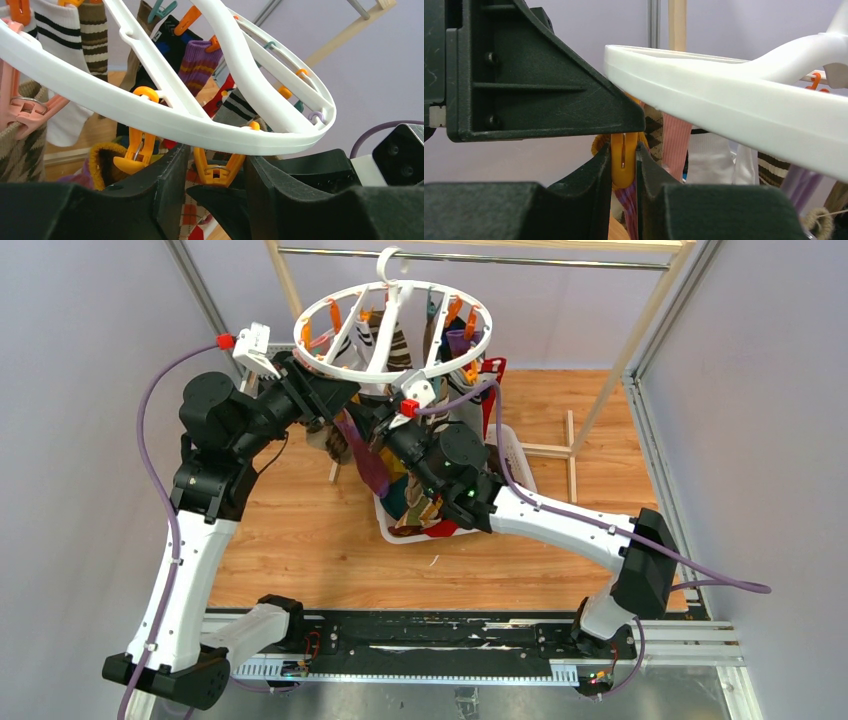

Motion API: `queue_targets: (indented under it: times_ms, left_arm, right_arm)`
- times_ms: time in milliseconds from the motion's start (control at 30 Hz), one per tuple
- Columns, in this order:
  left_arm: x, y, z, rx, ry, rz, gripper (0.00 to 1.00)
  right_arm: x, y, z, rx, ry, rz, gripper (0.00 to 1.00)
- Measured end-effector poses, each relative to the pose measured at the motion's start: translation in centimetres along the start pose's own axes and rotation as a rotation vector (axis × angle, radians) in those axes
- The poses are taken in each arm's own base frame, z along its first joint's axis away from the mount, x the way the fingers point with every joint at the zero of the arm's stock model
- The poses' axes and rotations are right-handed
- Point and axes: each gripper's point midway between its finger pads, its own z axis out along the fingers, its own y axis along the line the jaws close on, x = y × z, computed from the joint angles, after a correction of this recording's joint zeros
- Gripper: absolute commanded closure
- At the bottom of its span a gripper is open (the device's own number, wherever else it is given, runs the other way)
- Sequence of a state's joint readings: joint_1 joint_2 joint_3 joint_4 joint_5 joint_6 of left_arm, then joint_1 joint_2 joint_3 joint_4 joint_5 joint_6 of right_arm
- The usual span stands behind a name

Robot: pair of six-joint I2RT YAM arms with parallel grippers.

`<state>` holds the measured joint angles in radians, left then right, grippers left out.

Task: Clip the socks to the hanger
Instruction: Open the clamp at the hanger.

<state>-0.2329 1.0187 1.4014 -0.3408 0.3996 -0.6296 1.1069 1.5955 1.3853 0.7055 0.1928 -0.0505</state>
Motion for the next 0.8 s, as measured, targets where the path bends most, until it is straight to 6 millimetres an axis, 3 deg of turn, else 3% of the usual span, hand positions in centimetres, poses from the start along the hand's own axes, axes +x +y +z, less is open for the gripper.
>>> queue_targets:
  times_ms: [100,200,333,533,633,800]
  left_arm:
    - [0.0,0.0,0.0,0.001,-0.001,0.003,0.71]
    - [-0.1,-0.1,0.0,0.0,-0.005,0.009,0.86]
    - [-0.6,0.3,0.1,-0.019,-0.027,0.028,0.9]
    - [-1.1,0.6,0.0,-0.038,-0.041,0.075,0.91]
    - [-1.6,0.4,-0.2,-0.047,-0.047,0.108,0.92]
    - [-2.9,-0.1,-1.3,-0.068,-0.057,0.197,0.92]
  right_arm:
    - [0.1,0.0,0.0,0.0,0.005,-0.002,0.85]
    - [0.2,0.0,0.0,0.001,0.008,-0.002,0.65]
    - [0.4,0.8,-0.3,-0.012,0.02,0.007,0.49]
    - [0.9,0.4,-2.0,0.002,0.048,0.011,0.46]
    - [1.0,-0.5,-3.0,0.022,0.057,0.016,0.46]
    - [2.9,-3.2,-4.4,0.073,0.124,0.034,0.47]
